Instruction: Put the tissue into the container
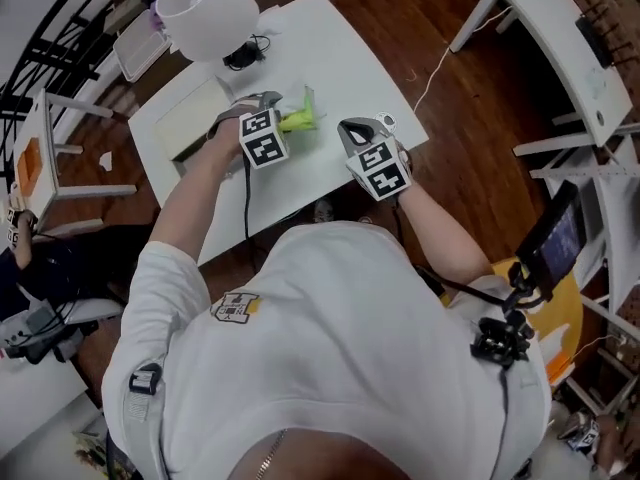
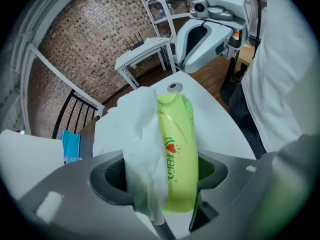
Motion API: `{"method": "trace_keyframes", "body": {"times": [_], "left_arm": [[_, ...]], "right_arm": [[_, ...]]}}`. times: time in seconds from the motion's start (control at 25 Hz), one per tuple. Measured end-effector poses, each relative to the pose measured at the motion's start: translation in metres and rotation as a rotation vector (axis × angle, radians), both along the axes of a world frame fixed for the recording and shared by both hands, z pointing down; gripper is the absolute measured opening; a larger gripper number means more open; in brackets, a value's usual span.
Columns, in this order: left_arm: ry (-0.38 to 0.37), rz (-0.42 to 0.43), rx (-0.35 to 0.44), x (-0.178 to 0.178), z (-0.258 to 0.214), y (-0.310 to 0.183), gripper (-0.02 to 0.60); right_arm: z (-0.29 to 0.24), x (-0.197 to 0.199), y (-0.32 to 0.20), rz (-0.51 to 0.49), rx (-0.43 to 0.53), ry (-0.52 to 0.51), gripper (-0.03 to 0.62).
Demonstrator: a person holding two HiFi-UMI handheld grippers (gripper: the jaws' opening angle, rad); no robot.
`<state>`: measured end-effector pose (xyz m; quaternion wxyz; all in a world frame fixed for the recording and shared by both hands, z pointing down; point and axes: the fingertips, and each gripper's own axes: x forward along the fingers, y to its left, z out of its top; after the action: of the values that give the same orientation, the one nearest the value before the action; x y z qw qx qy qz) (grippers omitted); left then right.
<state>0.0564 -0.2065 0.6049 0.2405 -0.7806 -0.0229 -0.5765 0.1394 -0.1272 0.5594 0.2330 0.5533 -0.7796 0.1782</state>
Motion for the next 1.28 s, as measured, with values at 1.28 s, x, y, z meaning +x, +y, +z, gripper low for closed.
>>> {"method": "trace_keyframes", "body": {"times": [1.28], "left_arm": [[0.016, -0.378, -0.036, -0.257, 0.015, -0.036, 0.325]], "right_arm": [[0.013, -0.287, -0.114, -0.488, -0.046, 0.09, 0.0]]}}
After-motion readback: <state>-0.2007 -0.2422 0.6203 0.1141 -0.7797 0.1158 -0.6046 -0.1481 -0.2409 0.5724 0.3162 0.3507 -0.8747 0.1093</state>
